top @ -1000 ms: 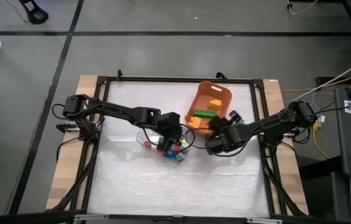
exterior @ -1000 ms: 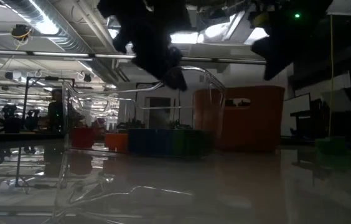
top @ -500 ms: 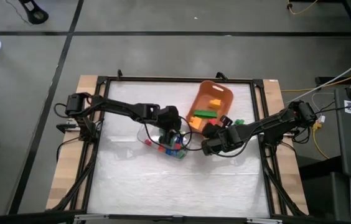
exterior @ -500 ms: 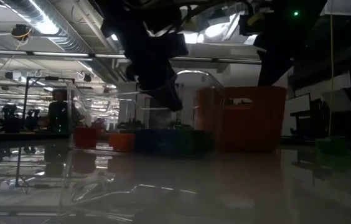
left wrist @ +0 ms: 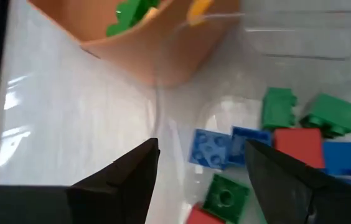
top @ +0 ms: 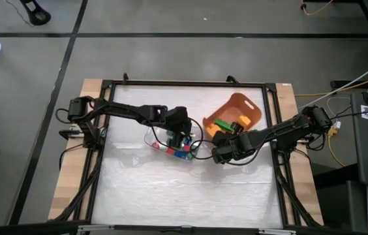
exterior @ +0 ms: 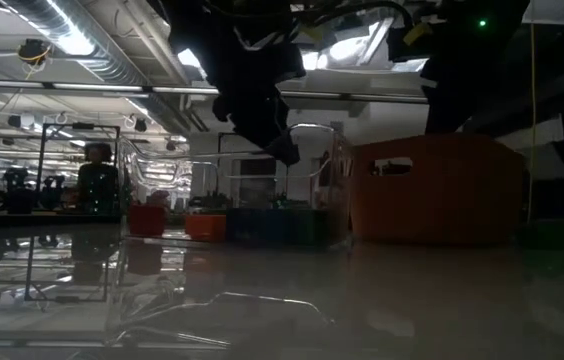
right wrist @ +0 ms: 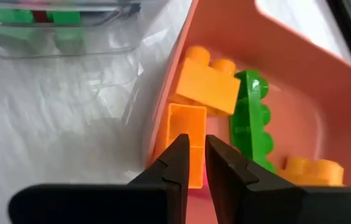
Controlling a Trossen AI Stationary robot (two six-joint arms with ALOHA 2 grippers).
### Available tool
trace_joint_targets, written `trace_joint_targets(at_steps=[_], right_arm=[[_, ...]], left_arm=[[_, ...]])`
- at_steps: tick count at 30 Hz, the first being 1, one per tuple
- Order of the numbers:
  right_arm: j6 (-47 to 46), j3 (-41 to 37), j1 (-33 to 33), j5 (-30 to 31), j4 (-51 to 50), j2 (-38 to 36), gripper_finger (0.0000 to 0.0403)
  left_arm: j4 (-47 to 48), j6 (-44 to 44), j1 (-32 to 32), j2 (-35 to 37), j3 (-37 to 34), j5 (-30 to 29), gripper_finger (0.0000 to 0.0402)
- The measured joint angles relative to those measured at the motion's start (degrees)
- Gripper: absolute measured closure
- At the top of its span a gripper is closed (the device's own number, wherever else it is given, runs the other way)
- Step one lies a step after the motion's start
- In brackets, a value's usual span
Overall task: Sort blocks by size
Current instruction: Adjust the bins
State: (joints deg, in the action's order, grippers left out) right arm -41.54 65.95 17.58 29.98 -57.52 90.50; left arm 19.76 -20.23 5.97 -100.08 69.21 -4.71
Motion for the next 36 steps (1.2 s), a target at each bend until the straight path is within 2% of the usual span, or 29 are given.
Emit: trace_joint_targets(at_steps=[4,10,14,17,25,29,36], right_arm=[[0.0,0.13,0.02,2.08,-0.08,0.02,0.035],[2.38,4.28,0.02,3.97,-0.12,0.04,0.035],[2.97,6.91,0.02,3.19,0.82,0.02,0.035],[2.93,7.23,0.02,2.06,2.86,0.02,0.035],[3.04,7.26,-1.16,-6.64,7.11,0.02,0.0348],[2.9,7.26,-2.58,-8.5,8.04,0.02,0.0319],[0.1,7.26,-5.38,-8.64,8.46,0.02,0.0229]], left_arm=[[-0.16,-1.07,1.3,0.0,0.87,-0.59,0.0176],[0.46,-1.27,5.2,-0.43,0.85,-0.5,0.0176],[0.73,-2.1,7.6,-0.43,0.62,2.71,0.0176],[0.42,-2.7,9.13,-0.43,-0.7,6.04,0.0176],[0.66,-5.2,11.81,-0.46,-2.16,6.17,0.0176],[0.76,-7.41,12.5,-0.46,-2.16,6.21,0.0176],[4.71,-7.87,13.63,-0.46,-2.16,6.02,0.0176]])
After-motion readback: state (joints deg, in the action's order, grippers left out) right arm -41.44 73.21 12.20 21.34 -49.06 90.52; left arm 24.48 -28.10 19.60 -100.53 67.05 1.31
